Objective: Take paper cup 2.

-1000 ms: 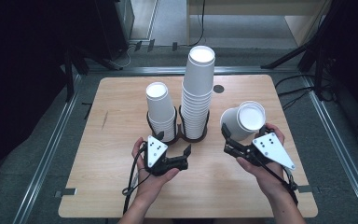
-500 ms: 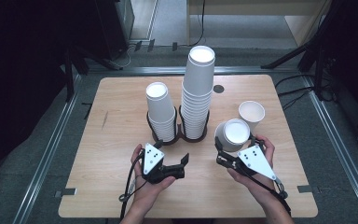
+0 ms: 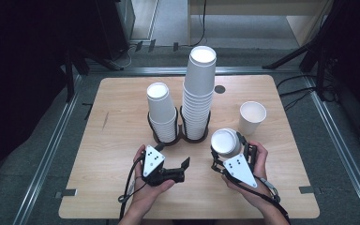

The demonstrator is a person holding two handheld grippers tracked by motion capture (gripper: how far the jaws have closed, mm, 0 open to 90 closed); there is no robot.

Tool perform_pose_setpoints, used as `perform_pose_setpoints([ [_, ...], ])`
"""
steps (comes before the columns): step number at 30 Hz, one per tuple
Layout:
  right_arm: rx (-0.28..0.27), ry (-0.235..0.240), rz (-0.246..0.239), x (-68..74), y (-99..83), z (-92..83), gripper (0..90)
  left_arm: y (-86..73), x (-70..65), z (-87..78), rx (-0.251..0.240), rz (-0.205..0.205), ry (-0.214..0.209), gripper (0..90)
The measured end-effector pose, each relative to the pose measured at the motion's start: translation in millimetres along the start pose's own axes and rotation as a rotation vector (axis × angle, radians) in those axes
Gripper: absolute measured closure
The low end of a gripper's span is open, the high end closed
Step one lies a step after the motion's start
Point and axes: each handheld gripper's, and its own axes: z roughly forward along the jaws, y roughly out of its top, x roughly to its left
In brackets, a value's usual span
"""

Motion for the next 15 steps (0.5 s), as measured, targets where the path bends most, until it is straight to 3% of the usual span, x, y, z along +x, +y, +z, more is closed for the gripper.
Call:
perform_pose_setpoints([
  [3, 0.01, 0.002, -0.03, 6.2, -2.5, 1.5, 12.9, 0.4, -1.1, -0.2, -0.002, 0.005, -0.006, 1.5],
  [15, 0.014, -0.032, -0.235, 19.6, -7.6, 3.9, 12.8, 2.3, -9.1, -0.3, 0.004, 0.035, -0.059, 1.6],
])
